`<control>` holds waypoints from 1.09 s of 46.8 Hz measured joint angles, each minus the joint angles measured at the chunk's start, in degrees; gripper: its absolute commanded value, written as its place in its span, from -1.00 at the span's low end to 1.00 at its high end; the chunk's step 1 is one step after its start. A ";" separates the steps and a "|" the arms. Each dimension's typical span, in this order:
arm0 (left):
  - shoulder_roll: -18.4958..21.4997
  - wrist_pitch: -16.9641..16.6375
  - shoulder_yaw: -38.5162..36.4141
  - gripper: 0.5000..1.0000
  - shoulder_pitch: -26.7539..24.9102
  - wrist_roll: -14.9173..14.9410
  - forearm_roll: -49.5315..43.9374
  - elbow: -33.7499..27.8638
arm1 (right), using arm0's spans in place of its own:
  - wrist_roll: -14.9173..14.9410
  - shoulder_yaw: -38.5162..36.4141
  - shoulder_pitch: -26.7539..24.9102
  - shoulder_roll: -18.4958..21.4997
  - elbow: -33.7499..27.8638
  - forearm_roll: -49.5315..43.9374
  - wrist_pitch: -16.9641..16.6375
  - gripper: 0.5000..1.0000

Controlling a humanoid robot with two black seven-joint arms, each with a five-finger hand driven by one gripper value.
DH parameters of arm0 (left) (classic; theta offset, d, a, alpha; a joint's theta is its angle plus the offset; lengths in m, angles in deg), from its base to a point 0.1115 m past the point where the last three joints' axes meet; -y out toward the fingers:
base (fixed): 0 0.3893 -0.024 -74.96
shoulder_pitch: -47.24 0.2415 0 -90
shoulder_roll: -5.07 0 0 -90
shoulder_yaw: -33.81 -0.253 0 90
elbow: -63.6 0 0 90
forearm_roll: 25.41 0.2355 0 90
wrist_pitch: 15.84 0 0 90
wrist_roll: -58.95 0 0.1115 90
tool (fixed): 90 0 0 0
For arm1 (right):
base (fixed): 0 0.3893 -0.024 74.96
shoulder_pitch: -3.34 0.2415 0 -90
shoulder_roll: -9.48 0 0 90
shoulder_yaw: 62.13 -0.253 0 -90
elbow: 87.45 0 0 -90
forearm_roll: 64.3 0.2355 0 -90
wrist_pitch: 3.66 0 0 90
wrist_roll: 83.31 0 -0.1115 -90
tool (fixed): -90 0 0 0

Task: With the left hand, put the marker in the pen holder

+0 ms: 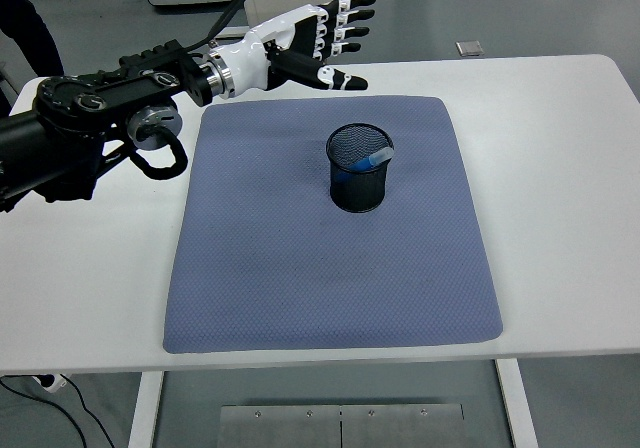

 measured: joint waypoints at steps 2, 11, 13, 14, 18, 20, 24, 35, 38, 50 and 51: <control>0.41 0.00 0.09 1.00 0.23 0.01 0.13 0.47 | 0.01 0.00 -0.01 0.00 0.00 0.00 0.00 1.00; 3.50 0.04 0.37 1.00 2.29 0.04 0.55 1.38 | 0.01 0.00 -0.03 0.00 -0.01 0.00 0.02 1.00; 3.71 -0.06 0.39 1.00 3.13 0.03 0.39 1.81 | 0.00 0.00 -0.01 0.00 0.00 0.00 0.01 1.00; 3.68 -0.18 0.50 1.00 3.92 0.04 0.11 2.47 | 0.01 0.00 -0.02 0.00 0.00 0.00 0.01 1.00; 3.26 -0.98 2.89 1.00 7.04 -0.02 -0.44 5.34 | 0.02 0.00 -0.01 0.00 -0.01 0.00 0.02 1.00; 3.18 -1.25 4.89 1.00 8.80 -0.04 -0.46 6.35 | 0.00 0.00 -0.01 0.01 -0.01 0.01 0.01 1.00; 3.51 -1.49 9.30 1.00 11.88 -0.05 -0.47 7.03 | 0.00 0.00 -0.03 0.01 0.00 0.01 0.00 1.00; 5.96 -1.57 24.05 1.00 19.12 0.03 -0.64 7.08 | 0.00 0.00 -0.04 0.01 0.00 0.01 -0.01 1.00; 6.15 -1.59 27.42 1.00 20.76 0.10 -0.87 7.08 | 0.00 0.00 -0.05 0.00 -0.02 0.01 0.00 1.00; 7.68 -1.08 35.47 1.00 26.59 0.75 -1.23 7.09 | 0.00 0.00 -0.06 0.00 -0.01 0.01 0.00 1.00; 7.84 -1.07 35.76 1.00 26.89 0.79 -1.28 7.08 | 0.01 0.00 -0.05 0.00 -0.02 0.01 0.01 1.00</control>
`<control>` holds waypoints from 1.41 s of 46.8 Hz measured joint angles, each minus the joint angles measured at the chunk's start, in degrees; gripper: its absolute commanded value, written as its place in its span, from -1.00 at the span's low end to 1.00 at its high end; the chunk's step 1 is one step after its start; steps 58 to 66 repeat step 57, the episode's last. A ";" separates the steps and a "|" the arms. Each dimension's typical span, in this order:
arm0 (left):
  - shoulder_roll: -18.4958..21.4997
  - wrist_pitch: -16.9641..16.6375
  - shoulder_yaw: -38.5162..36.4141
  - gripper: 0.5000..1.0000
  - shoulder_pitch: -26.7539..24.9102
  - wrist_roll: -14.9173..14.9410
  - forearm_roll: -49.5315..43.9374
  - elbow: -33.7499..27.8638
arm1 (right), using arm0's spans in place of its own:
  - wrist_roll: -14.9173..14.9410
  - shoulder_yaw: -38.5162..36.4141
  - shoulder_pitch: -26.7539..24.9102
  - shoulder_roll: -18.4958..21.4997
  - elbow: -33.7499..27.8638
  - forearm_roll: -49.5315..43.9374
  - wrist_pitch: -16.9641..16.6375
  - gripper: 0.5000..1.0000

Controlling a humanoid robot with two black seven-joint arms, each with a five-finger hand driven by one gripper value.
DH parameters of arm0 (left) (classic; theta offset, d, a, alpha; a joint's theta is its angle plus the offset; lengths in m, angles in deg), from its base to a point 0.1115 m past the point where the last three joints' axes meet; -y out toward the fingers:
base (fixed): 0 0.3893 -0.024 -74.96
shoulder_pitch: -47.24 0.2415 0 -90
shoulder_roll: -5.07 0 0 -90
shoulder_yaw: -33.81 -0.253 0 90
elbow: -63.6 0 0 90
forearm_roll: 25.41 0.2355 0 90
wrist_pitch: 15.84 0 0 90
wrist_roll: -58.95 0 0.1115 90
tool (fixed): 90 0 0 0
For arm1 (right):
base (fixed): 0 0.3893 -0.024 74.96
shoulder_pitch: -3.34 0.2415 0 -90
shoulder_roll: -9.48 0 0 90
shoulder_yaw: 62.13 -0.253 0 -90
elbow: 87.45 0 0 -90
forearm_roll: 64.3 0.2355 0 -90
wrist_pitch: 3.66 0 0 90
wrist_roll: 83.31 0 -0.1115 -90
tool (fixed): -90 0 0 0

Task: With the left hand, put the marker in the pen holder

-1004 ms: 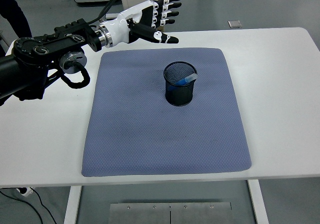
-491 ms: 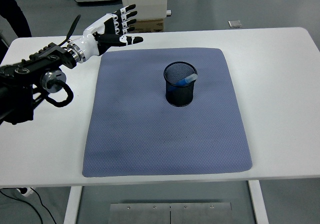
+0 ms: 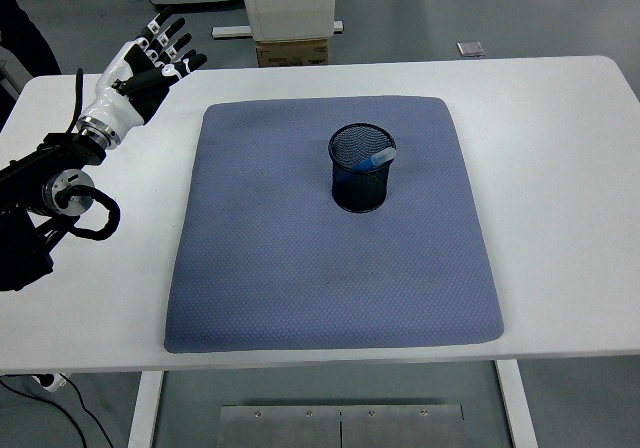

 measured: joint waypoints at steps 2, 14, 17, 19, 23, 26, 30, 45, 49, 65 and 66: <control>0.33 0.00 0.55 1.00 0.51 0.02 -0.14 -0.01 | -0.01 0.00 -0.01 0.00 0.00 0.00 0.00 1.00; 5.49 0.05 1.88 1.00 3.74 0.03 -1.60 0.00 | 0.00 0.00 0.00 0.00 0.00 0.00 -0.02 1.00; 6.50 0.11 1.88 1.00 4.55 0.03 -2.33 -0.01 | 0.00 0.00 0.01 0.00 0.01 0.00 -0.03 1.00; 7.05 0.05 1.90 1.00 5.01 0.03 -2.63 -0.01 | -0.01 0.00 0.00 0.00 0.00 0.00 -0.01 1.00; 7.59 -0.08 1.89 1.00 5.87 0.00 -2.92 0.10 | -0.01 0.00 0.02 0.00 0.01 0.00 -0.02 1.00; 7.60 -0.11 1.88 1.00 6.43 -0.03 -2.93 0.18 | -0.01 0.00 0.00 0.00 0.01 0.00 -0.01 1.00; 7.33 -0.28 1.86 1.00 6.95 -0.04 -2.94 0.42 | -0.01 0.00 -0.01 0.00 0.00 0.00 -0.01 1.00; 6.83 -0.27 2.03 1.00 6.98 -0.04 -2.94 0.43 | -0.01 -0.07 0.87 0.00 0.00 -0.12 -0.01 1.00; 6.82 -0.23 2.03 1.00 6.98 -0.04 -2.94 0.43 | 0.00 -0.16 1.51 0.00 0.01 -0.13 -0.01 1.00; 6.81 -0.06 2.03 1.00 6.99 -0.05 -2.94 0.43 | -0.01 -0.15 1.62 0.00 0.02 -0.03 -0.07 1.00; 6.81 -0.06 2.03 1.00 6.99 -0.05 -2.94 0.43 | -0.01 -0.15 1.62 0.00 0.02 -0.03 -0.07 1.00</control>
